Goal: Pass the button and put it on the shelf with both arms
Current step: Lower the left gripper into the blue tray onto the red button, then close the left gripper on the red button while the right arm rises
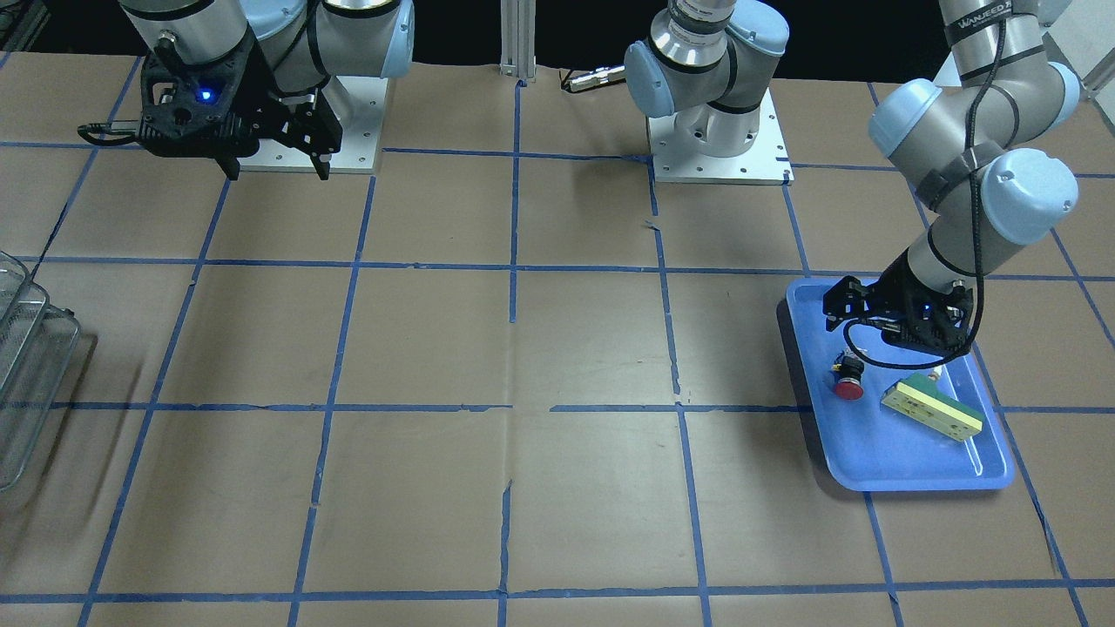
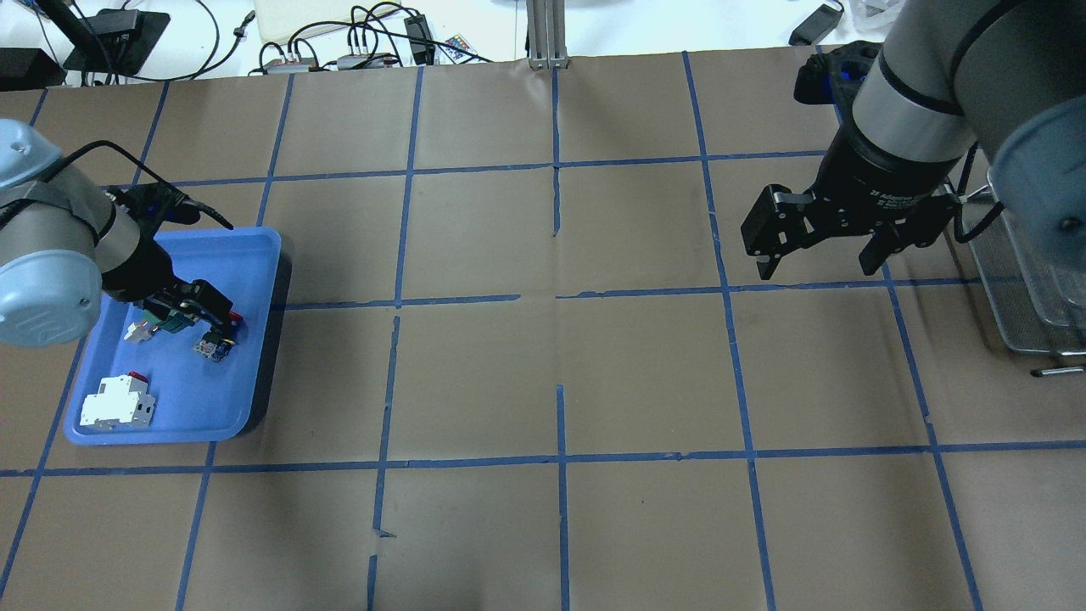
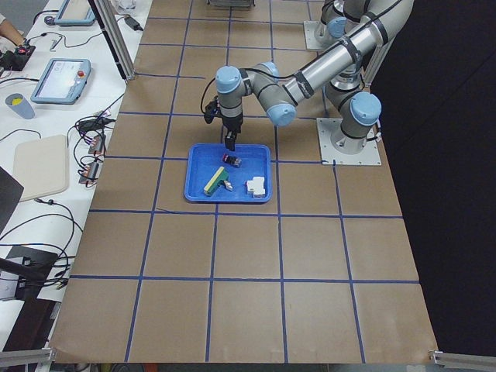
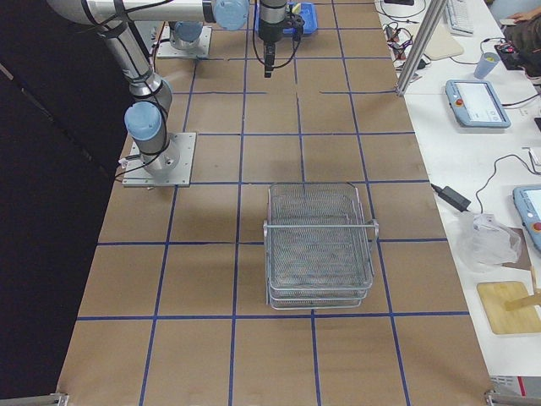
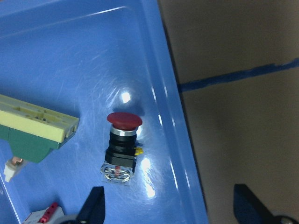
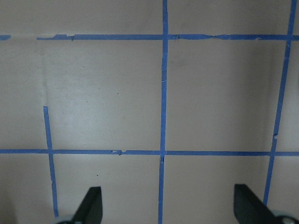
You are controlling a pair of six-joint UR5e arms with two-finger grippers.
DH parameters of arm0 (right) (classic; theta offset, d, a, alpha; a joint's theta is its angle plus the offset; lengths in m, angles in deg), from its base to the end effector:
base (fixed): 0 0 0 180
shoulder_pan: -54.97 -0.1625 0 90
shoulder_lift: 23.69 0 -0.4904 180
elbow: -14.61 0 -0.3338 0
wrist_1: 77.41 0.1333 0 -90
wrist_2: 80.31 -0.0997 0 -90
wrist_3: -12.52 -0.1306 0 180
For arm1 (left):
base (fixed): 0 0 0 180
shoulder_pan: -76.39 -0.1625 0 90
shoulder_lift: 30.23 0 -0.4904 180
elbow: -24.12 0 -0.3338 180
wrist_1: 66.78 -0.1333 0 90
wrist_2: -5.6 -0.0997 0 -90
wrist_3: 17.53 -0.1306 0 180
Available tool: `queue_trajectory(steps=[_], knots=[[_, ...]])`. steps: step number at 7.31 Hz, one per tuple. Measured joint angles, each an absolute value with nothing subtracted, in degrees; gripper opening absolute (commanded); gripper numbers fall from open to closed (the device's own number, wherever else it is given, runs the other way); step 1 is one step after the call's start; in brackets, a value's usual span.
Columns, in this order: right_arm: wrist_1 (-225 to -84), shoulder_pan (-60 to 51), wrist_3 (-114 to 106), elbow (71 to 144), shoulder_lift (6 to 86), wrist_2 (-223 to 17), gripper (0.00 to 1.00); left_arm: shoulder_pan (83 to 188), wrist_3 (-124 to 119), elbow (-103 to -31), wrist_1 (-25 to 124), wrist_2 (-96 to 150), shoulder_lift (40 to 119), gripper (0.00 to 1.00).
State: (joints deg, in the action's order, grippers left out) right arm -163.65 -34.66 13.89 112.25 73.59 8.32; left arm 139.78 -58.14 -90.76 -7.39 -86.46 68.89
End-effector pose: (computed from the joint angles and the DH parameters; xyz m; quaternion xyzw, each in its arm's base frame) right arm 0.1341 -0.3626 0.5095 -0.0083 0.9992 0.0358 0.0125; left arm 0.0849 -0.4566 0.3239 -0.1223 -0.9919 -0.0346 0.0014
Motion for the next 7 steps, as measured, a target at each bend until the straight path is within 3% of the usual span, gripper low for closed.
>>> queue_trajectory(steps=[6, 7], knots=[[-163.2, -34.1, 14.4, 112.2, 73.4, 8.5, 1.0, 138.0, -65.7, -93.3, -17.3, -86.1, 74.8, 0.9], [-163.3, -34.1, 17.6, 112.3, 73.3, 8.3, 1.0, 138.0, -66.0, -93.3, -17.5, -86.1, 75.7, 0.81]])
